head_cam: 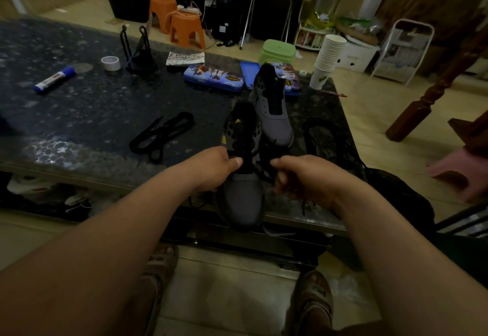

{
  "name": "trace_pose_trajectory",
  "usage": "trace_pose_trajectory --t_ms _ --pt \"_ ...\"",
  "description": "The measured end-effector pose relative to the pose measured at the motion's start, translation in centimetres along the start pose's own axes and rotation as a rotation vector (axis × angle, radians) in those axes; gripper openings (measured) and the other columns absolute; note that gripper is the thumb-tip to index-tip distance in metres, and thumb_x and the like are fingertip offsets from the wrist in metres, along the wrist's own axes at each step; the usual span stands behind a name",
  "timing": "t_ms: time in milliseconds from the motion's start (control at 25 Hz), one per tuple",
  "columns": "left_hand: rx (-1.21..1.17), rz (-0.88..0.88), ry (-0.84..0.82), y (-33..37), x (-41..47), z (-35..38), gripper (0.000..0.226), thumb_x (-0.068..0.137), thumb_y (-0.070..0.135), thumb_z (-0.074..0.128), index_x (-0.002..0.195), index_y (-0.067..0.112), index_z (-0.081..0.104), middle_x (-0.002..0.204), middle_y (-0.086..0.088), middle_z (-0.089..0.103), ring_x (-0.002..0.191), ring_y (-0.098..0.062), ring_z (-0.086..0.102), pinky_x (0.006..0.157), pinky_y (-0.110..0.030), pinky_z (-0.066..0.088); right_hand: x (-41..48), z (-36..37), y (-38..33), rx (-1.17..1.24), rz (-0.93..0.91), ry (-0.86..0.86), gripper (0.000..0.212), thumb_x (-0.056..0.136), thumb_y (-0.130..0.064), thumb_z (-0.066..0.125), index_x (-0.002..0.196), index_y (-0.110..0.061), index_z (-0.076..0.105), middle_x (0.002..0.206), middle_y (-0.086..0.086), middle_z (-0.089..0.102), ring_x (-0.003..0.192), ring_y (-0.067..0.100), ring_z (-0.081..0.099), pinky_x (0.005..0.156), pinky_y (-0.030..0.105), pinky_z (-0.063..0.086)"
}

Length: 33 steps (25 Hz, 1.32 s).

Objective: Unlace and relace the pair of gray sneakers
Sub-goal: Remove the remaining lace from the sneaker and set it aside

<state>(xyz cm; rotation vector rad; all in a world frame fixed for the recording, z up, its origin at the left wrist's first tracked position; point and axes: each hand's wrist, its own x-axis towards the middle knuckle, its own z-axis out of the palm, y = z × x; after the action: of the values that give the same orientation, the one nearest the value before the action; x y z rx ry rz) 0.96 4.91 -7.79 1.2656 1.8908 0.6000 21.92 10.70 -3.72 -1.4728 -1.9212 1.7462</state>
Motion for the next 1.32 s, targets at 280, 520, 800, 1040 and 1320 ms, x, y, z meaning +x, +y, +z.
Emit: trace_pose_trajectory --t_ms 280,520,800,1040,1320 --pt "0.051 -0.029 0.019 0.5 0.3 0.1 0.035 0.105 0.048 0.052 0.093 0.015 0.053 0.083 -0.007 0.060 0.081 -0.030 0.064 0.066 -0.034 0.053 3.4 2.0 -0.4 -0.245 -0.177 0.069 0.028 0.096 -0.037 0.072 0.079 -0.015 0.064 0.071 0.005 0.056 0.067 0.015 0.051 0.061 0.029 0.040" --pt "0.111 -0.011 0.015 0.7 0.1 0.0 0.033 0.108 0.046 0.046 0.093 0.016 0.048 0.087 -0.005 0.057 0.080 -0.023 0.058 0.066 -0.034 0.051 -1.7 -2.1 -0.2 -0.137 -0.129 -0.328 0.026 0.099 -0.023 0.062 0.075 -0.013 0.061 0.076 0.002 0.065 0.075 0.016 0.062 0.077 0.035 0.047" --pt "0.102 -0.029 0.025 1.3 -0.5 -0.1 0.032 0.110 0.043 0.042 0.091 0.017 0.047 0.083 -0.004 0.055 0.076 -0.022 0.058 0.066 -0.037 0.058 4.3 1.9 -0.5 -0.360 -0.242 0.141 0.041 0.099 -0.049 0.064 0.086 -0.011 0.065 0.073 0.003 0.059 0.067 0.016 0.055 0.065 0.034 0.045" --pt "0.121 -0.023 0.016 0.9 -0.1 0.1 0.033 0.109 0.046 0.042 0.097 0.015 0.049 0.090 -0.005 0.058 0.082 -0.023 0.058 0.069 -0.034 0.049 -1.4 -3.1 0.9 -0.314 -0.193 -0.314 0.030 0.098 -0.024 0.069 0.074 -0.007 0.060 0.071 0.002 0.061 0.073 0.015 0.054 0.076 0.029 0.044" --pt "0.067 -0.024 0.061 0.8 -0.1 0.2 0.034 0.107 0.039 0.051 0.081 0.018 0.049 0.075 -0.008 0.061 0.071 -0.028 0.062 0.063 -0.032 0.049 2.6 0.8 0.4 -0.493 -0.260 0.116 0.047 0.099 -0.059 0.057 0.093 -0.013 0.066 0.085 0.000 0.066 0.076 0.015 0.061 0.070 0.035 0.048"
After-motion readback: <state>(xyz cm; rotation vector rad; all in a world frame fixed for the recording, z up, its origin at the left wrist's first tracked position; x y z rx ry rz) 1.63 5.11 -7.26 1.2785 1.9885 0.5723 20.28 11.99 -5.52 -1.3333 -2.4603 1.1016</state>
